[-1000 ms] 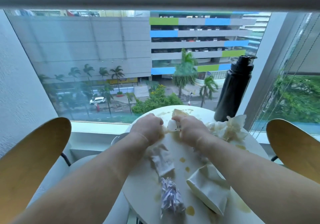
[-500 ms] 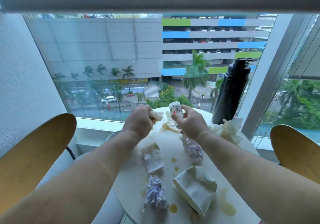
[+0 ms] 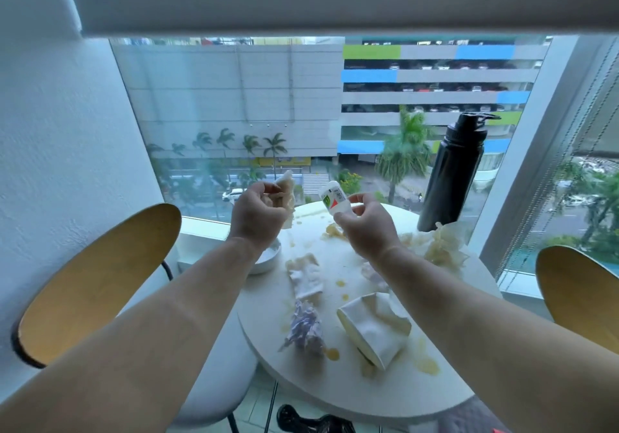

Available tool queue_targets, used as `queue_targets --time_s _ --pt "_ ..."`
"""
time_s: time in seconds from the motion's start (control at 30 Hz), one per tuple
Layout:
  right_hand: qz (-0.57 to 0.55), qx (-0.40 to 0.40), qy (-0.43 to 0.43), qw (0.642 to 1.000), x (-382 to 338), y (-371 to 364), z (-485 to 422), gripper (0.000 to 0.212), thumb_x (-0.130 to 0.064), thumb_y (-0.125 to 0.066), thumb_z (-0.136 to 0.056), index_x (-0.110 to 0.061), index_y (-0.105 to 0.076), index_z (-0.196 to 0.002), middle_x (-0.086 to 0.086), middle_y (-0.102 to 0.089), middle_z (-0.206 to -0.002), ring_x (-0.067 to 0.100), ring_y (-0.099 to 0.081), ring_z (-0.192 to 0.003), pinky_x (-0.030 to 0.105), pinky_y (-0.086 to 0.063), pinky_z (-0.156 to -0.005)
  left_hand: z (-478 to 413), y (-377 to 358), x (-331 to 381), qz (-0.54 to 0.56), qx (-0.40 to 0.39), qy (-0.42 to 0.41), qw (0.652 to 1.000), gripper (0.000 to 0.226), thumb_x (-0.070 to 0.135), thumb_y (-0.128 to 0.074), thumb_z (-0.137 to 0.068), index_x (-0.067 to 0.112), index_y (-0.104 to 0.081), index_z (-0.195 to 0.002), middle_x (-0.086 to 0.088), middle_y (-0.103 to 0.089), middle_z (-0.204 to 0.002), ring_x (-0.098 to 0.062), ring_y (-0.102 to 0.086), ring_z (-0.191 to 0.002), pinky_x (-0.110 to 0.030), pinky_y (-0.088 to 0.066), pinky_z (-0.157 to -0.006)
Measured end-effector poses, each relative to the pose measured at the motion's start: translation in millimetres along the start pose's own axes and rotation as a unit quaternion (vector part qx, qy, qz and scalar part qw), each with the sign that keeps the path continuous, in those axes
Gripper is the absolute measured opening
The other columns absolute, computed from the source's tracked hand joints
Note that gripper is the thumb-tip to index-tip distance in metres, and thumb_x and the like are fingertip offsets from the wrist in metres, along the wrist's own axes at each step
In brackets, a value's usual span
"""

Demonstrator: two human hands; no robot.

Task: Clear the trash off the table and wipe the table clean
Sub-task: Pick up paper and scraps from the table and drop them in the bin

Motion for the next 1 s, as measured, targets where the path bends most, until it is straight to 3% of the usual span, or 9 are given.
queue_targets --time_s 0.1,0.23,0.37,0.43,0.5,0.6,0.7,0.8,1.0 --pt "0.002 -0.002 0.008 1.0 -11 -12 14 0.031 -0.032 -0.07 -0.084 -0.022 -0.064 -0.113 0.0 -0.075 -0.09 0.024 -0.074 -0.082 0.04 -0.06 -0.077 9 27 2 0.012 0.005 -0.022 1.0 0.028 0.01 -0.055 -0.067 0.023 -0.069 -0.089 0.004 -0.078 -0.083 -0.017 -0.072 -0.082 -0.039 -0.062 -0.088" --pt "0.017 0.0 0.04 0.999 -43 -35 39 0.03 -0.032 -0.072 -0.089 -0.02 -0.065 -0.115 -0.004 -0.074 -0.092 0.017 -0.069 -0.083 0.029 -0.052 -0.075 20 78 1 -0.039 0.053 -0.049 0.997 0.027 -0.001 -0.062 -0.079 0.021 -0.071 -0.093 0.01 -0.075 -0.08 -0.016 -0.069 -0.08 -0.038 -0.063 -0.083" --pt "0.006 0.006 0.056 0.998 -74 -76 74 0.031 -0.033 -0.074 -0.09 -0.017 -0.068 -0.117 -0.004 -0.071 -0.095 0.014 -0.065 -0.085 0.02 -0.045 -0.07 31 138 -24 -0.038 0.059 -0.039 0.997 0.02 0.017 -0.076 -0.074 0.031 -0.073 -0.088 0.008 -0.078 -0.079 -0.022 -0.075 -0.079 -0.043 -0.065 -0.076" --pt "0.004 0.004 0.062 0.998 -88 -101 94 0.03 -0.032 -0.073 -0.091 -0.016 -0.069 -0.116 -0.005 -0.07 -0.094 0.013 -0.063 -0.084 0.012 -0.04 -0.065 37 172 -38 -0.042 0.065 -0.03 0.997 0.02 0.014 -0.079 -0.077 0.033 -0.074 -0.084 0.008 -0.077 -0.077 -0.021 -0.073 -0.076 -0.037 -0.063 -0.074" --pt "0.004 -0.002 0.062 0.998 -100 -129 117 0.03 -0.032 -0.072 -0.091 -0.016 -0.07 -0.117 -0.005 -0.071 -0.095 0.014 -0.064 -0.086 0.015 -0.042 -0.066 46 205 -51 -0.045 0.07 -0.023 0.996 0.024 0.009 -0.079 -0.079 0.032 -0.074 -0.079 0.008 -0.076 -0.077 -0.019 -0.07 -0.075 -0.034 -0.06 -0.073" --pt "0.001 -0.012 0.062 0.998 -110 -168 150 0.035 -0.034 -0.072 -0.09 -0.015 -0.072 -0.12 -0.003 -0.074 -0.098 0.015 -0.068 -0.088 0.022 -0.046 -0.07 63 247 -75 -0.03 0.072 0.009 0.997 0.018 0.014 -0.079 -0.075 0.029 -0.077 -0.086 0.007 -0.079 -0.083 -0.024 -0.076 -0.085 -0.047 -0.065 -0.081" --pt "0.003 -0.032 0.054 0.998 -115 -201 177 0.033 -0.033 -0.071 -0.092 -0.016 -0.071 -0.12 -0.003 -0.074 -0.098 0.014 -0.068 -0.087 0.01 -0.043 -0.063 81 281 -100 -0.027 0.073 0.034 0.996 0.022 0.019 -0.077 -0.073 0.03 -0.078 -0.091 0.006 -0.079 -0.086 -0.025 -0.076 -0.088 -0.05 -0.065 -0.081" --pt "0.016 -0.039 0.057 0.997 -118 -228 197 0.031 -0.035 -0.072 -0.09 -0.016 -0.075 -0.114 -0.004 -0.076 -0.093 0.015 -0.069 -0.084 0.02 -0.046 -0.066 95 308 -124 -0.01 0.069 0.058 0.996 0.03 0.023 -0.077 -0.066 0.035 -0.073 -0.094 0.002 -0.077 -0.089 -0.03 -0.076 -0.09 -0.053 -0.065 -0.078" --pt "0.027 -0.097 0.053 0.994 -102 -276 226 0.035 -0.039 -0.07 -0.091 -0.019 -0.071 -0.119 -0.009 -0.074 -0.095 0.011 -0.069 -0.08 0.022 -0.048 -0.062 132 341 -179 -0.063 0.099 0.118 0.986 0.034 0.032 -0.08 -0.065 0.026 -0.072 -0.097 0.003 -0.077 -0.084 -0.027 -0.074 -0.083 -0.049 -0.064 -0.076"
Point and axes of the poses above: each hand's wrist, its own z-axis away from the middle knuckle, its own y-axis out of the back of the hand, x = y × z, the point moved 8 cm from there along -z, towards the middle knuckle
